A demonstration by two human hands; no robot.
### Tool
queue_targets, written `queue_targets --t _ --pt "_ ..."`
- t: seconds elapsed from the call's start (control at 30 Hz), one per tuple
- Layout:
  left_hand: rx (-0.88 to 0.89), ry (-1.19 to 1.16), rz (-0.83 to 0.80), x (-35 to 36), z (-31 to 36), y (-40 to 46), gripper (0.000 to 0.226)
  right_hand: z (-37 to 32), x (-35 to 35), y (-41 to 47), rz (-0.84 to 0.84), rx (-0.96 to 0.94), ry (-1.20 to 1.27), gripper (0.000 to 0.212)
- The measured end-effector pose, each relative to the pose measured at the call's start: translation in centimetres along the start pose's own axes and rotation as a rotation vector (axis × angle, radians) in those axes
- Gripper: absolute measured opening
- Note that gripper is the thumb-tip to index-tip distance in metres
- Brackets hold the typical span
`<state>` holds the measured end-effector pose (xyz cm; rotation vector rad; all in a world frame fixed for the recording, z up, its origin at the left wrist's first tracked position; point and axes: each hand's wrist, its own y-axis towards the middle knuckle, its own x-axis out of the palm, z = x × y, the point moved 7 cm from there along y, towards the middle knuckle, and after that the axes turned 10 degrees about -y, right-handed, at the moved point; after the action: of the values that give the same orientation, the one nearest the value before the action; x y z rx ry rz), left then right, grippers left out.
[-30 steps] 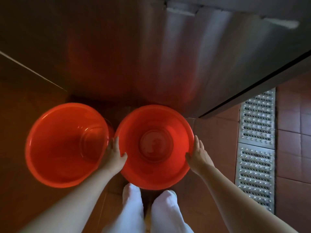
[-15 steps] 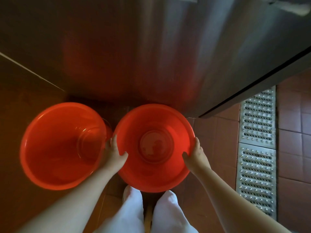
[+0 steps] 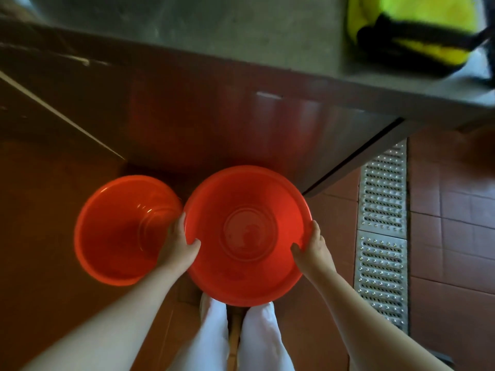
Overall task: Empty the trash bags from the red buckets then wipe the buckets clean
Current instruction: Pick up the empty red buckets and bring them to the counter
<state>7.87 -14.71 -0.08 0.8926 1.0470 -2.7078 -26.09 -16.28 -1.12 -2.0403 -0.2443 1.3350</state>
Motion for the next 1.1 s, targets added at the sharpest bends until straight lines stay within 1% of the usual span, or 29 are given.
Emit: queue_targets --t 0.33,0.6,0.8,1.1 --pt "0.069 -0.104 0.038 -8.5 7.8 -9.6 0.077 -3.2 -10.6 -10.2 0.062 -0.064 0.021 0.083" --pt "0.090 -0.153 0.106 -13.9 12.0 -15.9 0.072 -5.6 -17.7 -16.4 0.112 -0.122 0.008 0.077" --pt "0.130 -0.164 0.159 -16.8 13.6 -19.1 0.069 -6.7 -20.8 -19.9 0.160 -0.173 -0.029 0.070" --pt "0.237 -0.201 0.182 -21.2 14.4 -23.3 0.067 -7.6 -23.4 -26.0 0.257 -0.197 0.034 0.068"
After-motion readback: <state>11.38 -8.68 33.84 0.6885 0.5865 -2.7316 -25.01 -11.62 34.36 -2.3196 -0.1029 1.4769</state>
